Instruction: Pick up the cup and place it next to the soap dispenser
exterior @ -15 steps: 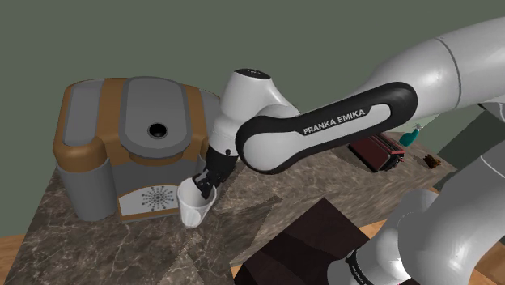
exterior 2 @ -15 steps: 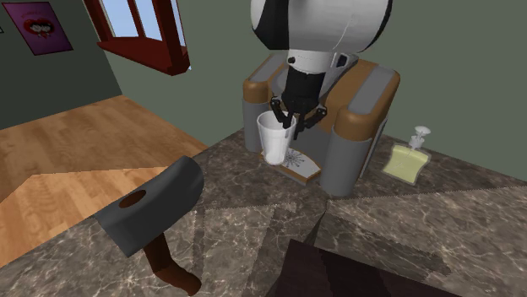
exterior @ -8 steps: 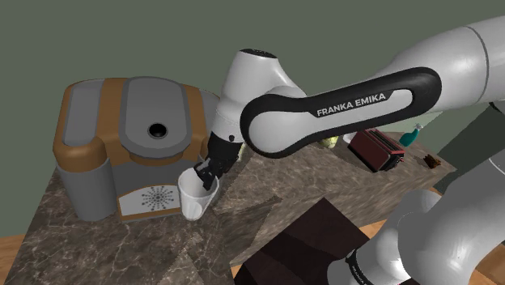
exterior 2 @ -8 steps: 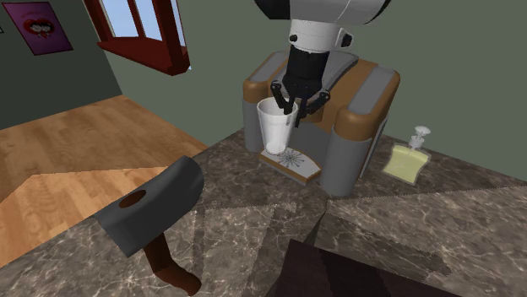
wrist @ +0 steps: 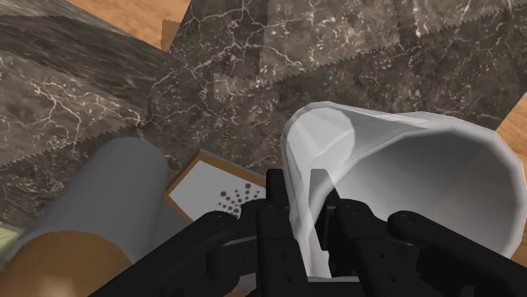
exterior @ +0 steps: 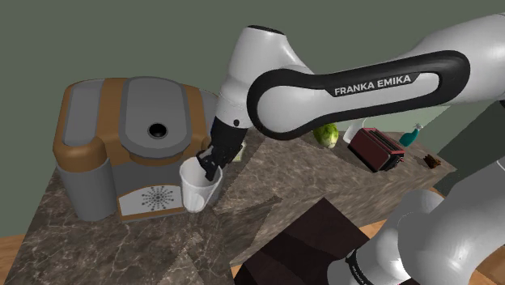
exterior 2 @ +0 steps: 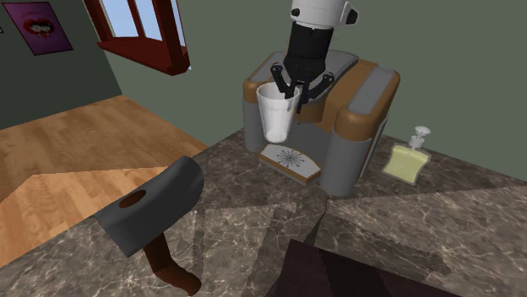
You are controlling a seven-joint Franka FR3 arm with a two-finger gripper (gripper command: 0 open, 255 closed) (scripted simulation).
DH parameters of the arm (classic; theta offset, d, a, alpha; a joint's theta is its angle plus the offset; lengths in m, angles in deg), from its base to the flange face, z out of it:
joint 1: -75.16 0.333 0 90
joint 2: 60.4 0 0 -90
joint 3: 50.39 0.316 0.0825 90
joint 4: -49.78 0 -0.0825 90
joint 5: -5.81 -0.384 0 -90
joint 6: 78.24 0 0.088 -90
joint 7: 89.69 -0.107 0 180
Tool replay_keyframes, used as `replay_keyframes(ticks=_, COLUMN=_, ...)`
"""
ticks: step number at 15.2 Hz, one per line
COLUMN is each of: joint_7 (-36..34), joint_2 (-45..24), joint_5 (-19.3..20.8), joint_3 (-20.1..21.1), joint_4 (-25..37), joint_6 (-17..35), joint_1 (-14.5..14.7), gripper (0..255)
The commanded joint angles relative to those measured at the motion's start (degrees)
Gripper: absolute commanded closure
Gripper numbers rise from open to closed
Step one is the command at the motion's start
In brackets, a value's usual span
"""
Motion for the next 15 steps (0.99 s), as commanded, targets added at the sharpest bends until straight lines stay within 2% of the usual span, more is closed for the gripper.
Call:
replay_keyframes(ticks=1, joint_7=1.46, joint_2=0.39, joint_5=-0.02, joint_3=-0.91, joint_4=0.29, joint_6=-0.87, joint_1=-0.65, gripper=255)
replay_keyframes(ticks=8, joint_7=11.45, joint_2=0.01, joint_5=0.56, joint_3=-6.88, joint_4=0.70, joint_6=-2.20, joint_1=-5.11, gripper=255)
replay_keyframes(ticks=15, joint_7=20.66, joint_2=-3.12, joint_5=1.70, joint_3=-12.39, joint_4=4.31, joint_6=-3.89, joint_1=-9.64, gripper=255)
